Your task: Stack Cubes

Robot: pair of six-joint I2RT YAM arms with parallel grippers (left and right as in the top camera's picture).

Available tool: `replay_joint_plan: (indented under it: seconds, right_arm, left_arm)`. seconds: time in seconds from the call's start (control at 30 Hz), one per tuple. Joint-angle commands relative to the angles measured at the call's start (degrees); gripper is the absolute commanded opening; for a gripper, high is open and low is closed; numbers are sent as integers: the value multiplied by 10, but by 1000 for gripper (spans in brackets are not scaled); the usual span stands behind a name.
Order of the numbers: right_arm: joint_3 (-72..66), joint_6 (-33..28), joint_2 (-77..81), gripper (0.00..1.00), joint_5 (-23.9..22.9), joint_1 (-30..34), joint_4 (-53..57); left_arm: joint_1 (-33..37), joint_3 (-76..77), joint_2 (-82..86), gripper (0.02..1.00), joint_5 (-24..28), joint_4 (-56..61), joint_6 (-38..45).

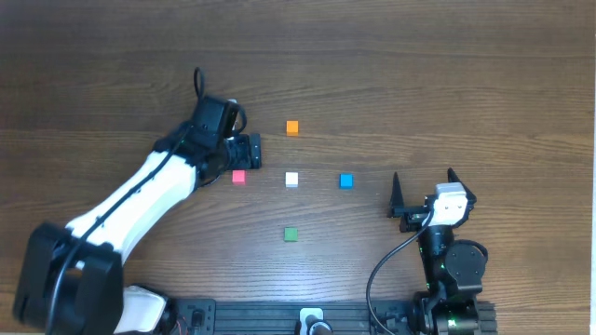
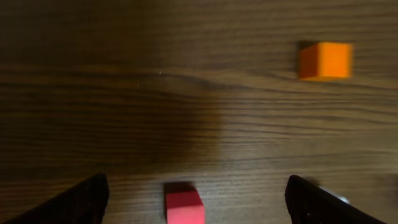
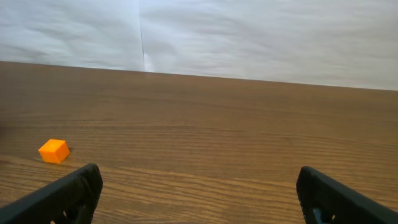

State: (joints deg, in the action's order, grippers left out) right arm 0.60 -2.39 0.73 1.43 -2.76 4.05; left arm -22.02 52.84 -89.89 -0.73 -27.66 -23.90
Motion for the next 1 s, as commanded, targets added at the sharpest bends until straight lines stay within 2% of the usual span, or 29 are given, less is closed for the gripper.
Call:
replay_joint_plan:
  seconds: [0.03, 0.33, 0.53, 1.0]
  right_arm:
    - [-3, -3, -2, 991, 3, 2, 1]
    - [-3, -3, -2, 993, 3, 2, 1]
    - [-3, -3, -2, 991, 3, 2, 1]
    - [-3, -3, -2, 991, 3, 2, 1]
  left_arm:
    - [-2, 17, -45, 910, -6, -22, -24]
    - [-16, 17, -62, 862, 13, -77, -36]
    - [-41, 17, -63, 873, 4, -74, -35]
    - [-41, 17, -76, 829, -26, -86, -29]
